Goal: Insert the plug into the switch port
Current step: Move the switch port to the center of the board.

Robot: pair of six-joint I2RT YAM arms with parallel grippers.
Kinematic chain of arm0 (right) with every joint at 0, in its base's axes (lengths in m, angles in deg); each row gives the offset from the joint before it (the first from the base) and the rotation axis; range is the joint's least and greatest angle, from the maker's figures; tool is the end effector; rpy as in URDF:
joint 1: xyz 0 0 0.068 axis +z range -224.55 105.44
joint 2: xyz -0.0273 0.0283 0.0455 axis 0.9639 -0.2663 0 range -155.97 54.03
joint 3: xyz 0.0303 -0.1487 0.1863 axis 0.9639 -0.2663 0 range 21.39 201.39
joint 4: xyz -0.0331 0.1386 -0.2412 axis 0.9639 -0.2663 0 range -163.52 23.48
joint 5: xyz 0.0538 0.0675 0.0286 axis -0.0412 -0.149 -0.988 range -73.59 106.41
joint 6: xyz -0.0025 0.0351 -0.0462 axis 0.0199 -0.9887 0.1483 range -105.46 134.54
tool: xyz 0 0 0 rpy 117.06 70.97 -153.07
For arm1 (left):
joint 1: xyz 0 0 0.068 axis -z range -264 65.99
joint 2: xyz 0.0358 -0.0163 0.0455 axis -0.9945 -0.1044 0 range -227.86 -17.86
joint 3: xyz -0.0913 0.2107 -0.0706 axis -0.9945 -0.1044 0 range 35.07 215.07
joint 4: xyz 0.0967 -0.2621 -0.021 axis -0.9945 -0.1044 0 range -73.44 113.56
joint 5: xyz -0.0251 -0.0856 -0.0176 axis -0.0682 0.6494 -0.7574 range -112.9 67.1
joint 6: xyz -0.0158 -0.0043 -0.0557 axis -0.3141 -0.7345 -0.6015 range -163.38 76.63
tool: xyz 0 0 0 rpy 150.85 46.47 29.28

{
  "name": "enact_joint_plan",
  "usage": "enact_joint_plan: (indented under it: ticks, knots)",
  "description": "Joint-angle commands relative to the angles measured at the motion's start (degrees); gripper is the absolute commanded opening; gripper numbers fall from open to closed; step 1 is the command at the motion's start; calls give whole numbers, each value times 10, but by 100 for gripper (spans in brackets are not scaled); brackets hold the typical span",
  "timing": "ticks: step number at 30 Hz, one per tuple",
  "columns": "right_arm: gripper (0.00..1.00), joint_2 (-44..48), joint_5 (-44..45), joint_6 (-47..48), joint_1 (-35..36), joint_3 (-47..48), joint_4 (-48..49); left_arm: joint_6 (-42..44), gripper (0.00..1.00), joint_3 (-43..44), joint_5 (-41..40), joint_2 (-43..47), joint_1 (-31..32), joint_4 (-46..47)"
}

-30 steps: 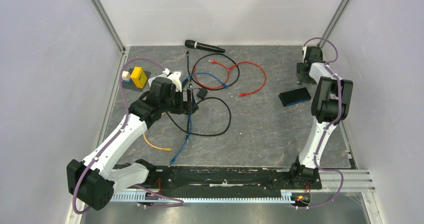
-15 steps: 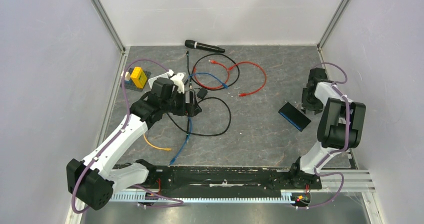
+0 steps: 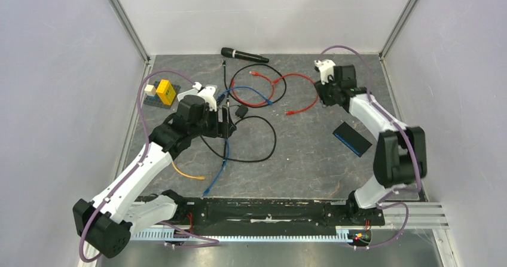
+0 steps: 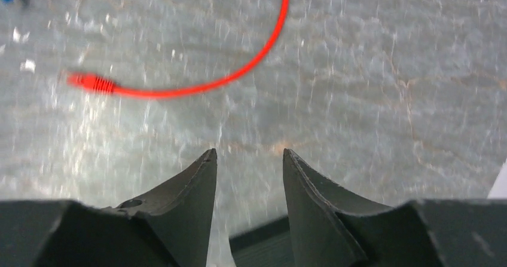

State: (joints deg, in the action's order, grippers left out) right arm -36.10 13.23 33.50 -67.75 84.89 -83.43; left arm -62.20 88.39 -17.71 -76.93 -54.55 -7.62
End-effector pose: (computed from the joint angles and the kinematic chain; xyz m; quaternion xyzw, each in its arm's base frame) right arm 0.3651 0.0459 0.1991 -0.2154 0.8930 -0.0164 0.3948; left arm 0.2276 -0.1328 0.2749 0.1029 0.8880 -0.2195 0.3907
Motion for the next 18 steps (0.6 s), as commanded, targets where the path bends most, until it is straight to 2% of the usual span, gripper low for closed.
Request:
enact_joint_plan:
  ticks: [1, 3, 7, 14, 18]
  knots:
    - [48, -126, 80, -126, 14, 168, -29, 11, 82, -5, -93, 33, 3, 13]
    - [49, -179, 102, -234, 17, 235, -66, 10, 82, -7, -106, 42, 3, 17]
    - [48, -218, 213, -377, 31, 236, -71, 10, 82, -13, -114, 49, 3, 23]
    - [49, -239, 218, -614, 56, 182, -73, 8, 82, -8, -106, 36, 3, 21]
    - [49, -260, 243, -708, 79, 196, -108, 7, 82, -8, -99, 39, 3, 22]
